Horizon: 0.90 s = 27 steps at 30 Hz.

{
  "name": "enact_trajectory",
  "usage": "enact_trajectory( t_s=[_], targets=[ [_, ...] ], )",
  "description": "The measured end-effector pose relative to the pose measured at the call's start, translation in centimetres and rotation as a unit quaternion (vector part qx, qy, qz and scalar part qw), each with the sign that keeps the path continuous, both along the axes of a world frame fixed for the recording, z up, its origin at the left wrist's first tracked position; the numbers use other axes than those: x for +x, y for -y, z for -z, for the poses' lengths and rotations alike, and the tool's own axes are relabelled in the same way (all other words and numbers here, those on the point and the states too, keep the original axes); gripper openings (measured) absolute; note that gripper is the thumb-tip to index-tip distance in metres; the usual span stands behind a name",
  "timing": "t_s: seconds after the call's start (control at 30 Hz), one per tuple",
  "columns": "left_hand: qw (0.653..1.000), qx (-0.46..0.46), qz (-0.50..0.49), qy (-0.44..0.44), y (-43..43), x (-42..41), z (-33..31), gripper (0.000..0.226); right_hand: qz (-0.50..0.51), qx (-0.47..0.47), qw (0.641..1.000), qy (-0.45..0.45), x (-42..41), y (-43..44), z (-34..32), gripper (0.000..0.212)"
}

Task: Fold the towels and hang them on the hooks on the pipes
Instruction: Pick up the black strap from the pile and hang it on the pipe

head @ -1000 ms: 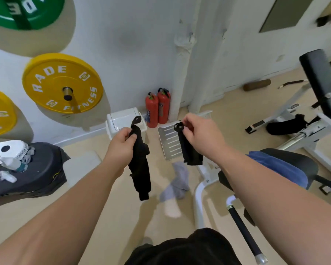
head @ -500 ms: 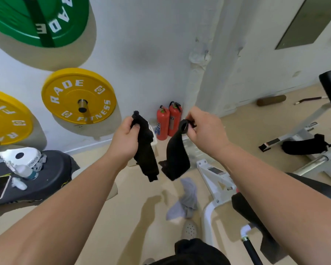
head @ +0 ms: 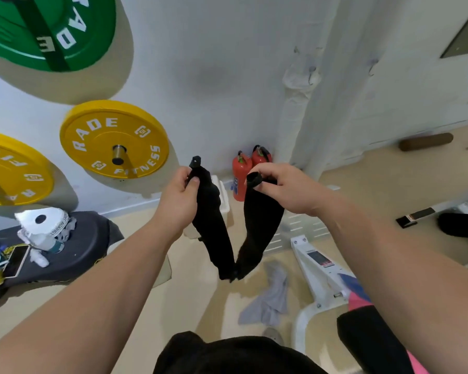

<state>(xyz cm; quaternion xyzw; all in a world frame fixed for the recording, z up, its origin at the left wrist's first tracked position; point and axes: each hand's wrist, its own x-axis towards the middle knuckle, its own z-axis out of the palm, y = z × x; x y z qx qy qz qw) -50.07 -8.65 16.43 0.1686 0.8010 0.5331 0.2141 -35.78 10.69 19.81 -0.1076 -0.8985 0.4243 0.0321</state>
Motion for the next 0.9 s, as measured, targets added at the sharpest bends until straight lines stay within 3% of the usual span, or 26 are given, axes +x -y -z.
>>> enact_trajectory(
  t_s=[0.17,0.3,0.53,0.7,0.9],
  targets=[
    [0.999,0.035,0.026,0.025,-2.2,-3.9,-0.4,0.018,-0.044,-0.064,0.994,0.075,-2.7,-0.8,-0.9,0.010],
    [0.993,0.063,0.085,0.047,-3.8,-7.6,-1.5,0.021,-0.035,-0.079,0.994,0.071,-5.7,0.1,-2.6,0.009],
    [0.961,0.137,0.192,0.145,-5.9,-9.9,-3.3,0.021,0.098,-0.149,0.984,-0.021,-9.5,0.9,-4.7,0.014],
    [0.933,0.179,0.212,0.230,-6.4,-9.3,-3.5,0.022,0.196,-0.088,0.970,-0.110,-9.9,1.2,-4.6,0.010],
    [0.932,0.178,0.213,0.235,-7.0,-7.4,-4.6,0.027,0.252,-0.035,0.948,-0.190,-9.5,0.8,-3.8,0.023]
  ],
)
